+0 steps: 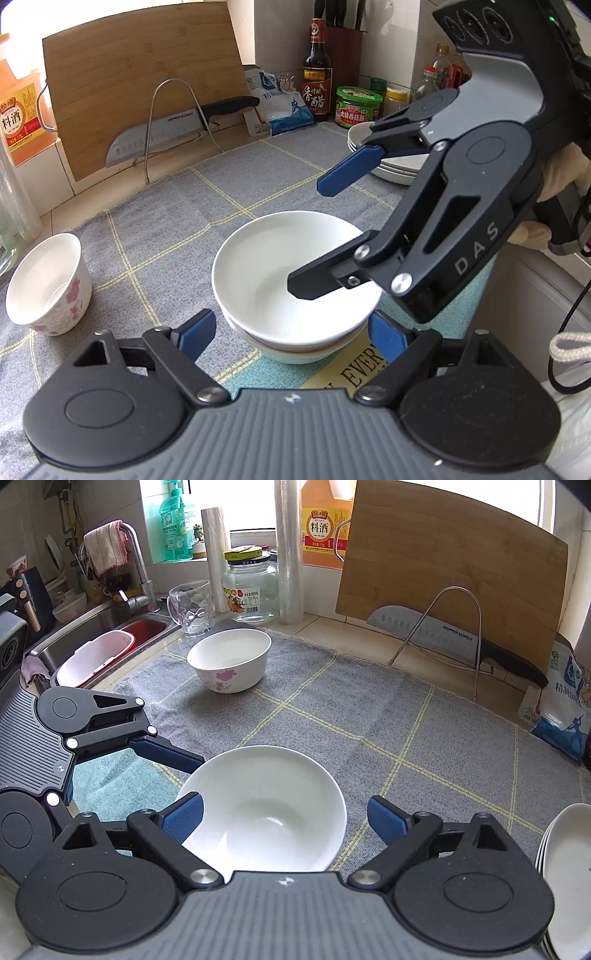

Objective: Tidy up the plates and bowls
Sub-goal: 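Lower the bowl into the other bowl and open the right tool, then move the right tool to the pink-flowered bowl and grasp its rim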

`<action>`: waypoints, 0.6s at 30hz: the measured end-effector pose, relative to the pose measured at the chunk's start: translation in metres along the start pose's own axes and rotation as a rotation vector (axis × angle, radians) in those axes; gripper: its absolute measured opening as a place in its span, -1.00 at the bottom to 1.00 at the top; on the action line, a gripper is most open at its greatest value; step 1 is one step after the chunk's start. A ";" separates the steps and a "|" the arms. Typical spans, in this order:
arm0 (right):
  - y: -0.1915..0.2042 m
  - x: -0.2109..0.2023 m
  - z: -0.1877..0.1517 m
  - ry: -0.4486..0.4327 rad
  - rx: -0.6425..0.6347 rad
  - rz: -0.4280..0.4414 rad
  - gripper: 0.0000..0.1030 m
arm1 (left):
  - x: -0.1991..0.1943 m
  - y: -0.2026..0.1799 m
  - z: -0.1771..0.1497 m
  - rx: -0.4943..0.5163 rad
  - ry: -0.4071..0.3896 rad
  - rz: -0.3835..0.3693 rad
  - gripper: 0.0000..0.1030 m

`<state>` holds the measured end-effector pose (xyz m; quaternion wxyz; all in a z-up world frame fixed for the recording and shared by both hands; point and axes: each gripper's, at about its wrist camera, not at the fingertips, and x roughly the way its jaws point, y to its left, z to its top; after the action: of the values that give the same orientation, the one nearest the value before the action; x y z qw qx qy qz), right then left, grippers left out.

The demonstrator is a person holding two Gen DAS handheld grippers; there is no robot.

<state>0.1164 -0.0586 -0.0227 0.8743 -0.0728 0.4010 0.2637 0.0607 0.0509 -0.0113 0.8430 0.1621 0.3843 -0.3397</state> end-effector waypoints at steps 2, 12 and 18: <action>0.001 -0.002 0.003 -0.011 -0.005 0.004 0.96 | -0.006 0.003 -0.002 -0.004 -0.002 0.008 0.74; 0.014 0.003 0.029 -0.040 -0.045 0.034 1.00 | -0.029 0.044 -0.020 -0.079 -0.008 0.130 0.75; 0.025 0.022 0.054 -0.051 -0.089 0.052 1.00 | -0.020 0.094 -0.032 -0.194 -0.033 0.286 0.75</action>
<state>0.1510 -0.0101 -0.0004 0.8730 -0.0944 0.3681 0.3059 0.0994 0.1444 -0.0159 0.9005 0.1274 0.3746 -0.1803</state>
